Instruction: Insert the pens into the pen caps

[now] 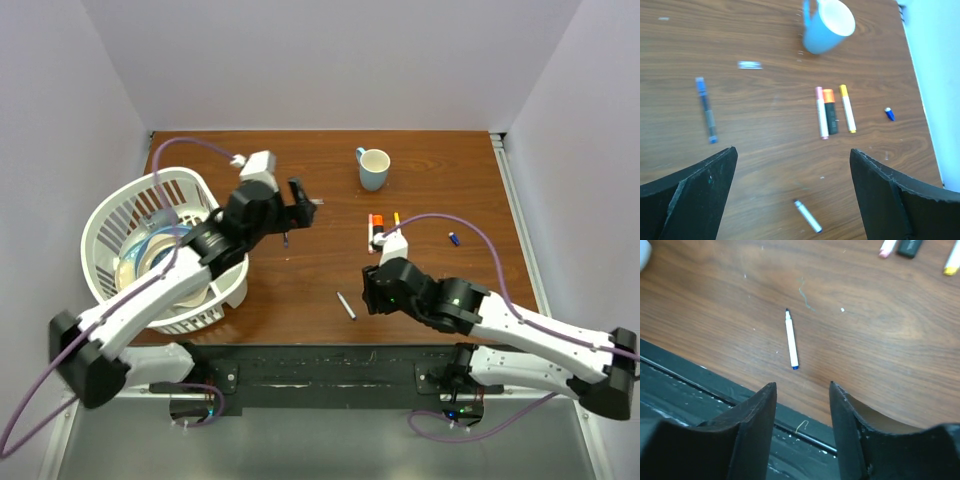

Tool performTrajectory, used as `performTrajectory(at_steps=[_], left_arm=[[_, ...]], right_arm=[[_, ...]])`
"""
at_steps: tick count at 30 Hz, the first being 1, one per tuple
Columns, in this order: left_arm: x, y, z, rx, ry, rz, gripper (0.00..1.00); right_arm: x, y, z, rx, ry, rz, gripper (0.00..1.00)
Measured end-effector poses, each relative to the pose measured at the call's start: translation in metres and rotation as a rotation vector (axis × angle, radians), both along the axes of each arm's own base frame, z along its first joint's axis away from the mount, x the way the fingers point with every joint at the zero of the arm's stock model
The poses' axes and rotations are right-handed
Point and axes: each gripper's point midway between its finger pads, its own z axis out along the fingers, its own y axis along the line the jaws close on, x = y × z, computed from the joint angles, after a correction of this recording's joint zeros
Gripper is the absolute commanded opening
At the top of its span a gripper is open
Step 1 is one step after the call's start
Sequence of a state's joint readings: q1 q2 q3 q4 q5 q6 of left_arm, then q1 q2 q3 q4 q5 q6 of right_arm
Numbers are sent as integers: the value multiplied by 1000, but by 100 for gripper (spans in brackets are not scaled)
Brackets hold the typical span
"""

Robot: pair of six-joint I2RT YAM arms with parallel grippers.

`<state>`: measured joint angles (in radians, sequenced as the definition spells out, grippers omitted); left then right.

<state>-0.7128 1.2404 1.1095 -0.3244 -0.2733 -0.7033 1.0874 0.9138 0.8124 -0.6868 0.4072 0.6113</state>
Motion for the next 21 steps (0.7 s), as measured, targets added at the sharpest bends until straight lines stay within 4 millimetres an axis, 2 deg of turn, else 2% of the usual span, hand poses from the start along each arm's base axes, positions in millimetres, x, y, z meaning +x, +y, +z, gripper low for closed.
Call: performTrajectory(at_steps=[4,7,12,16,21], left_arm=[[-23,48,1,4,-29,44,100],[-42,67,1,14,-66,31,100],[-62,78,-1,35,-103,-14,100],[-75,78,-3,45,-127,-81,99],[-90,81,13,19,-198,-133,98]], right_arm=[[5,15,-21,-59,37,41,49],[12,25,-43,-108,89,59,49],[21,39,-84,-174,176,76,47],[22,46,-112,-229,236,101,45],[29,53,-131,-276,274,124,42]])
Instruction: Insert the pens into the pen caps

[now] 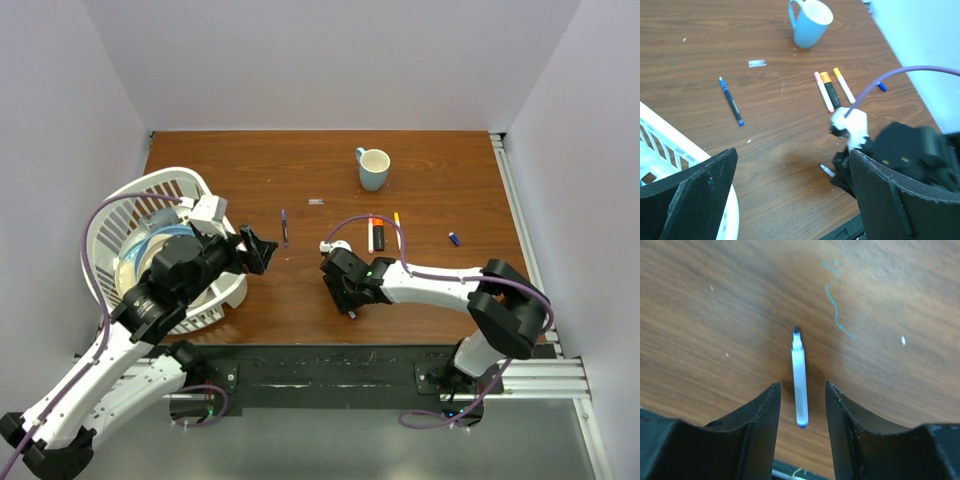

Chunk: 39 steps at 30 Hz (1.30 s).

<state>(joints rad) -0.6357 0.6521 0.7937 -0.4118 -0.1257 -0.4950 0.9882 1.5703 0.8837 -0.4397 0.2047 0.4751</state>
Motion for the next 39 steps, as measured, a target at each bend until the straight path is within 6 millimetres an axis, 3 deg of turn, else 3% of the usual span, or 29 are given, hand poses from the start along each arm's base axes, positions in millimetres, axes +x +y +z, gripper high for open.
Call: performTrajectory(at_steps=[4,11,16,24,27,35,39], left_arm=[[-7,-3,7,-16,-26,-44,95],[-13,-10,3,-10,-17,-99,90],[-18,-17,2,-12,-8,-150,89],[-8,-49,0,-5,67,-259,84],[-8,-55,-8,1,99,-284,82],[-12,-77,-15,-72,146,-366,78],[-11,-91,-20,-119,183,-410,75]], right_arm=[[7,7,-4,-3,9,9,33],[10,9,-9,-16,13,9,22],[14,7,-10,-22,7,-12,0],[56,23,1,37,-26,-98,0],[63,24,27,106,-63,-135,0],[66,31,159,499,-276,-209,0],[54,24,195,664,-325,-227,0]])
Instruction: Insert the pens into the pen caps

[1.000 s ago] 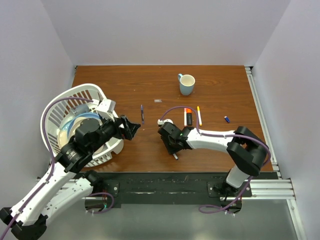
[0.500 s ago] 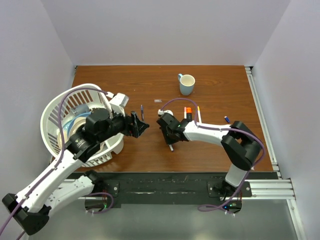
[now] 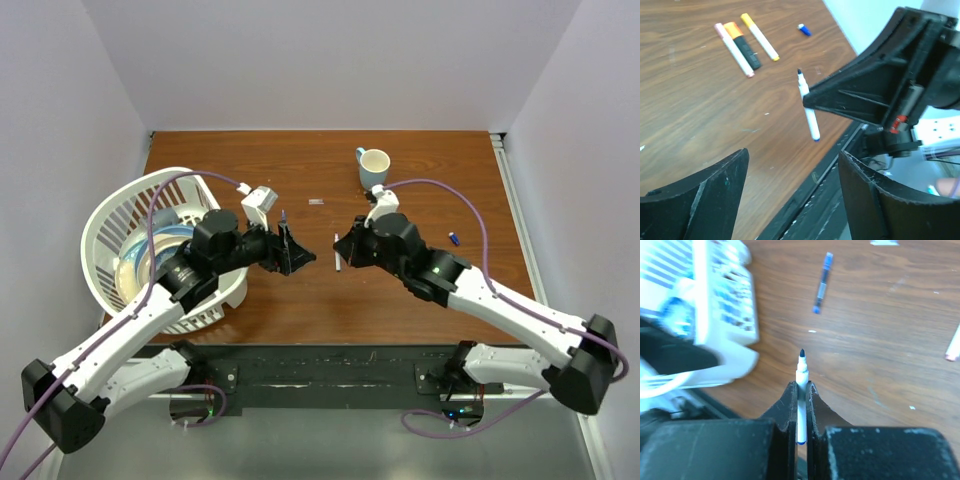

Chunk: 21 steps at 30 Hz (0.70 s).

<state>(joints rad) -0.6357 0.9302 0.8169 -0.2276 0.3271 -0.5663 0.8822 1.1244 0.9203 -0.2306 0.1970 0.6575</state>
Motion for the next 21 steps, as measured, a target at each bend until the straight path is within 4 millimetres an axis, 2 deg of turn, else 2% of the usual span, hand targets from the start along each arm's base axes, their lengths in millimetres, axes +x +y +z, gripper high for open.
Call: performTrajectory(at_steps=[6,12,21], left_arm=[[-3,-18,9,-94,-1,-75,69],[-8,-37,16,-186,-3,-173,61],[-11,-52,20,-264,14,-251,43]], right_arm=[[-14,-1,29,156,-43,28,0],[-21,2,54,269,-81,48,0],[-24,13,66,366,-87,79,0]])
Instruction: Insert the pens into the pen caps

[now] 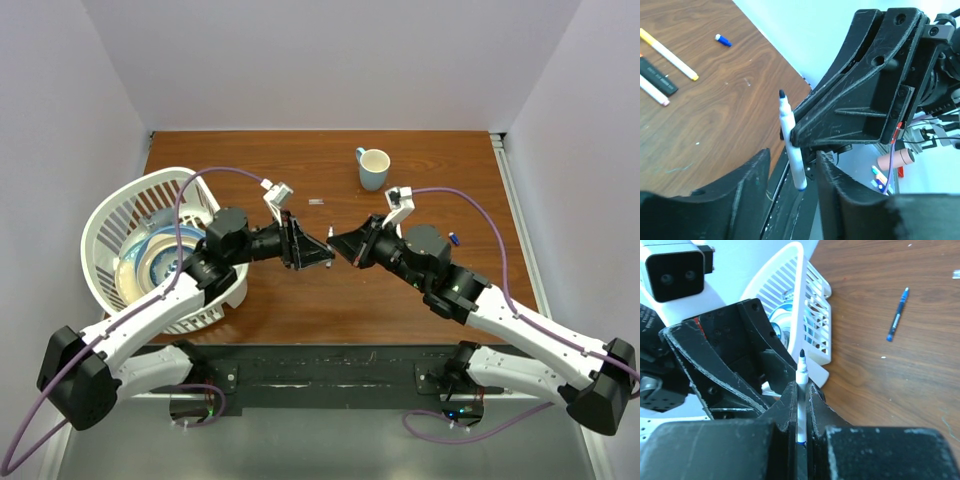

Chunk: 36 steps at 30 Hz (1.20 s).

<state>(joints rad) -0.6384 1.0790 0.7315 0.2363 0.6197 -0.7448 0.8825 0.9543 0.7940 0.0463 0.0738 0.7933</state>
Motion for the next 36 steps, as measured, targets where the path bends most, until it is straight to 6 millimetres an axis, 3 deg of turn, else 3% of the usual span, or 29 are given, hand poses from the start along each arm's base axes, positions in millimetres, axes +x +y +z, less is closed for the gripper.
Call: performTrajectory(at_steps=[1,2,5,6,10,11,16,20,23,25,28,31,33,36], left_arm=[[-1,-2,1,-10,-3,-8,40],[-1,-3,2,-18,2,-14,25],[-5,-7,3,-43,15,-36,0],[-5,-7,1,-45,22,-33,0],[-5,-7,-1,-56,41,-30,0],[-6,-6,-1,-55,39,-30,0],[-3,0,-4,-20,10,15,0],[3,8,-19,52,6,69,0],[8,18,-40,152,22,115,0],[9,27,-51,223,18,146,0],[10,43,-52,304,-26,186,0],[10,56,-42,361,-107,208,0],[11,63,-37,393,-162,216,0],[11,73,-40,442,-224,219,0]], right_arm=[[0,1,0,4,1,3,0],[-1,1,1,9,-1,6,0],[-1,3,5,23,-8,14,0],[-1,3,5,18,-15,15,1],[-1,2,3,3,-21,18,37],[-1,2,3,-8,-32,19,39],[21,-4,13,-195,-113,-34,40],[54,-9,47,-345,-226,-112,39],[82,-31,55,-472,-247,-179,40],[107,-56,51,-553,-225,-233,41],[151,-111,26,-701,-127,-323,43],[183,-162,-28,-834,42,-347,48],[190,-187,-68,-899,168,-321,52],[189,-225,-131,-981,371,-266,49]])
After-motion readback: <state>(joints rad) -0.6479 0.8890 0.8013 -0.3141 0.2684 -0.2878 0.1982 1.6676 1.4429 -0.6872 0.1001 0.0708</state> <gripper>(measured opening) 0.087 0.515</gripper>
